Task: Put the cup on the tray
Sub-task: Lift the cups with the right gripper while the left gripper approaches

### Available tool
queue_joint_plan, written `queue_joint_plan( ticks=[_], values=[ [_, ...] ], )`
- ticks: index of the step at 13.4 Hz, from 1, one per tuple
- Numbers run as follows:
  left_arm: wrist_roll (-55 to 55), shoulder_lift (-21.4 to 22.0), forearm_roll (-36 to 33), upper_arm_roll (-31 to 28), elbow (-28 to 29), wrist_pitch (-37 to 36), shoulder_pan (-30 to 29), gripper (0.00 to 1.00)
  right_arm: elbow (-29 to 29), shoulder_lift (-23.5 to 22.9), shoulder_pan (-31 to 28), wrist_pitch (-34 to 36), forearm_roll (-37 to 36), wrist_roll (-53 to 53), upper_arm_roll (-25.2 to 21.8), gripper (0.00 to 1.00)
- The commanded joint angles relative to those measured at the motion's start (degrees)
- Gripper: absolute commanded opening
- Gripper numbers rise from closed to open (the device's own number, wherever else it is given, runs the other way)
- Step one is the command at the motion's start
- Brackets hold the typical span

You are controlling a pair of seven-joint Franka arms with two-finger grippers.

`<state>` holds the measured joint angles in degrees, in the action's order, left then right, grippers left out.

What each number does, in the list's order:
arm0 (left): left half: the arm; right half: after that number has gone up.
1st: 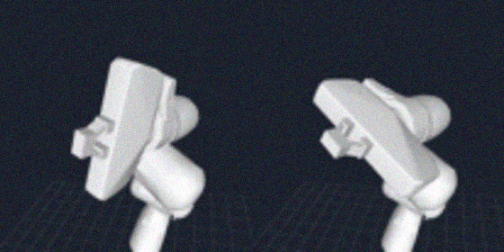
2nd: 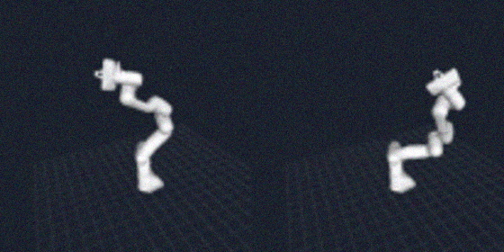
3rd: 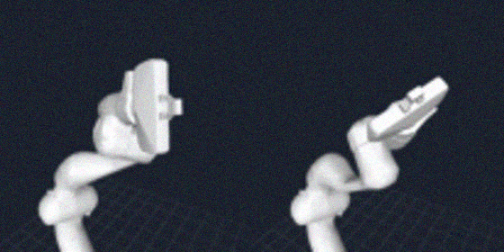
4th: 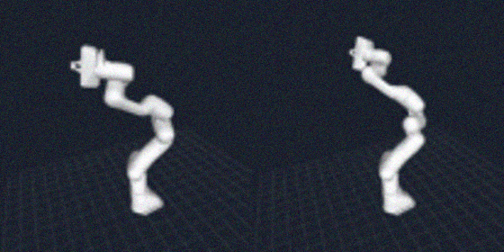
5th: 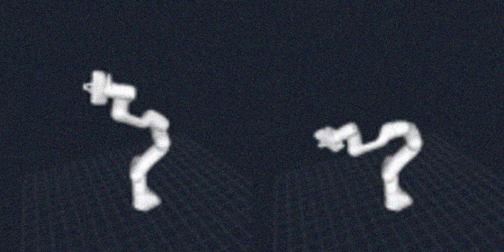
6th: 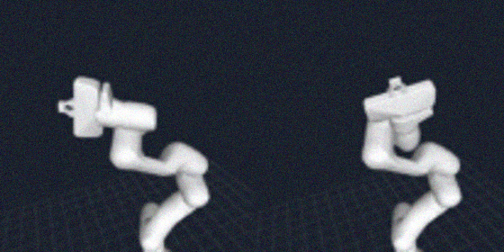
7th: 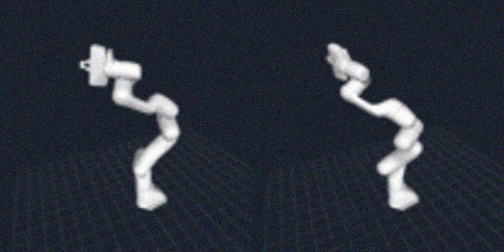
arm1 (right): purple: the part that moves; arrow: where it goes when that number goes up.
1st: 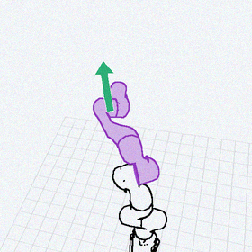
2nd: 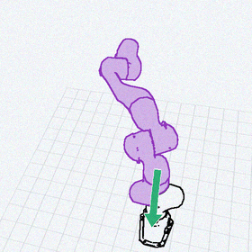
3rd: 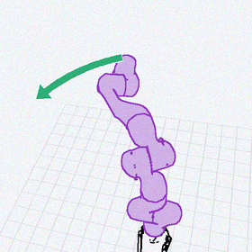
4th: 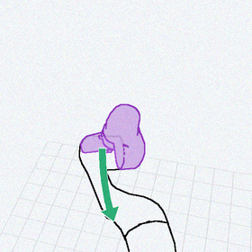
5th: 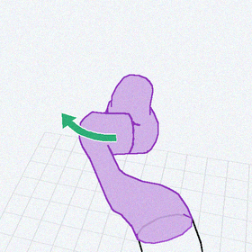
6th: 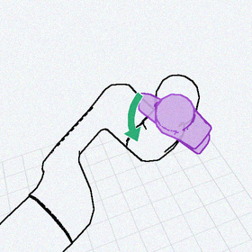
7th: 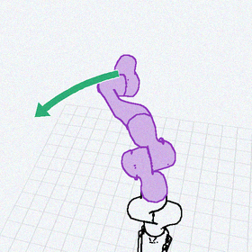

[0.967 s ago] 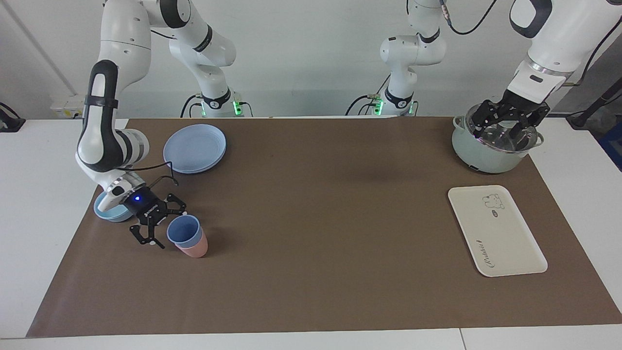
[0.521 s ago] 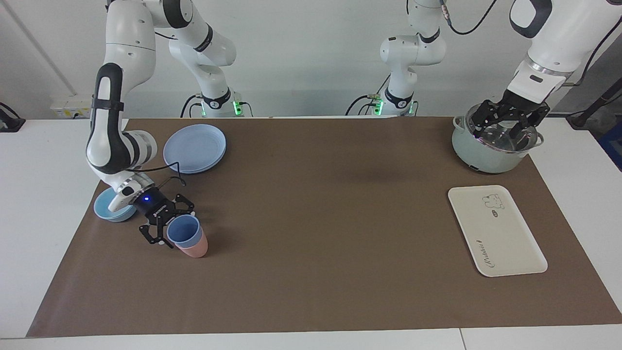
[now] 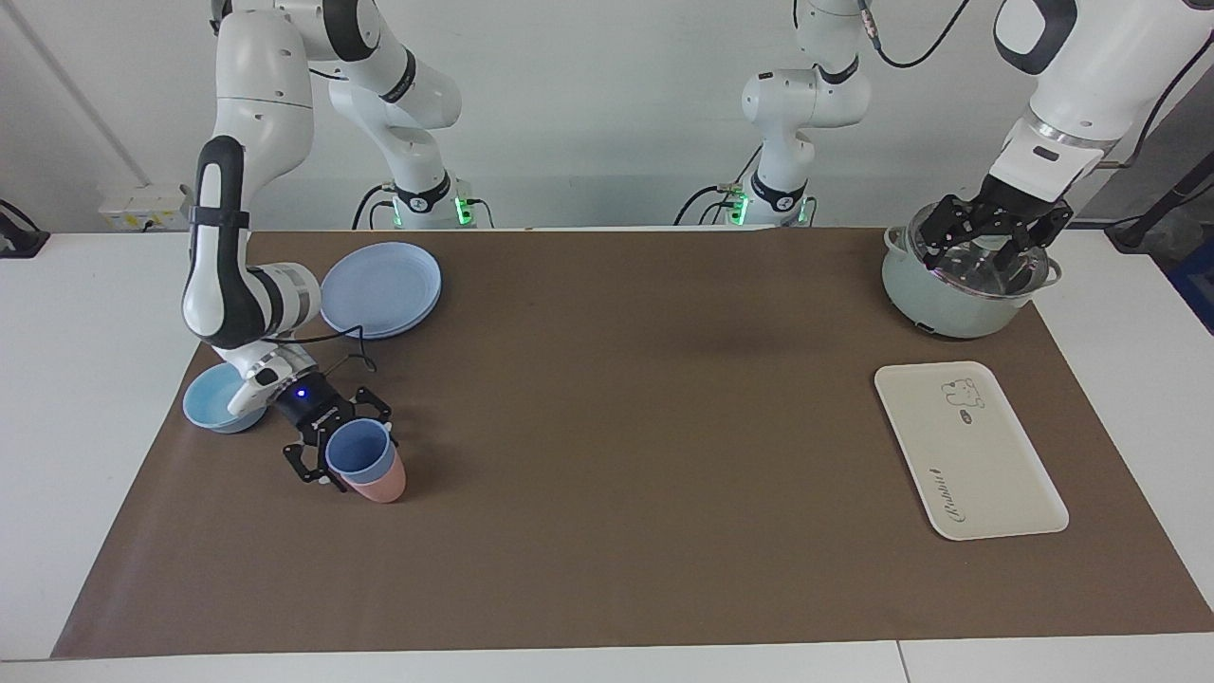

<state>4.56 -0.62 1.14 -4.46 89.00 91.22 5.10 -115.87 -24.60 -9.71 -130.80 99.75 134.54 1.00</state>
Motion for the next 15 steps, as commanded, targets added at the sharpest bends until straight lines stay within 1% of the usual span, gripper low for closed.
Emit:
queue_joint_plan(
  ticks=[1,4,5,6,7,8,9,11,12,13,14,15],
  values=[
    [0.62,1.06,0.00,-0.46,1.09,0.89,0.70,1.00,0.21,-0.09,0.13,-0.33,2.47,1.69,0.40,1.00],
    [0.27,1.06,0.00,-0.46,1.17,0.80,0.70,1.00,0.29,-0.18,0.22,-0.34,3.25,1.69,0.66,0.99],
    [0.10,1.06,0.00,-0.46,1.17,0.80,0.70,1.00,0.29,-0.09,0.56,-0.51,4.05,1.69,0.75,0.96],
    [0.01,1.06,0.00,-0.46,1.17,0.80,0.70,1.00,0.29,-0.18,1.09,-0.51,4.23,1.69,0.75,0.89],
    [0.18,1.06,0.00,-0.46,1.17,0.80,0.70,1.00,0.38,-0.18,1.09,-0.51,4.23,1.69,0.75,0.70],
    [0.53,1.06,0.00,-0.46,1.26,0.89,0.70,1.00,0.82,-0.18,1.18,-0.51,4.23,1.86,0.75,0.24],
    [0.62,1.06,0.00,-0.46,1.26,0.89,0.70,1.00,1.43,-0.18,1.09,-0.60,4.23,1.86,0.75,0.00],
    [0.62,1.06,0.00,-0.46,1.26,0.89,0.70,1.00,2.22,0.26,1.53,-1.65,3.79,1.25,0.67,0.00],
    [0.62,1.06,0.00,-0.46,1.26,0.89,0.70,1.00,2.31,0.87,1.97,-3.31,3.27,0.46,0.67,0.00],
    [0.62,1.06,0.00,-0.46,1.35,0.98,0.70,1.00,2.31,2.61,2.32,-4.89,2.65,-0.76,0.67,0.00],
    [0.45,1.15,0.00,-0.38,1.52,1.85,0.79,1.00,2.31,4.89,3.63,-6.99,0.30,-3.12,0.49,0.00],
    [0.71,1.06,0.09,-0.37,1.44,2.72,0.88,1.00,2.14,7.35,4.69,-9.63,-3.90,-7.76,0.58,0.00]
  ],
)
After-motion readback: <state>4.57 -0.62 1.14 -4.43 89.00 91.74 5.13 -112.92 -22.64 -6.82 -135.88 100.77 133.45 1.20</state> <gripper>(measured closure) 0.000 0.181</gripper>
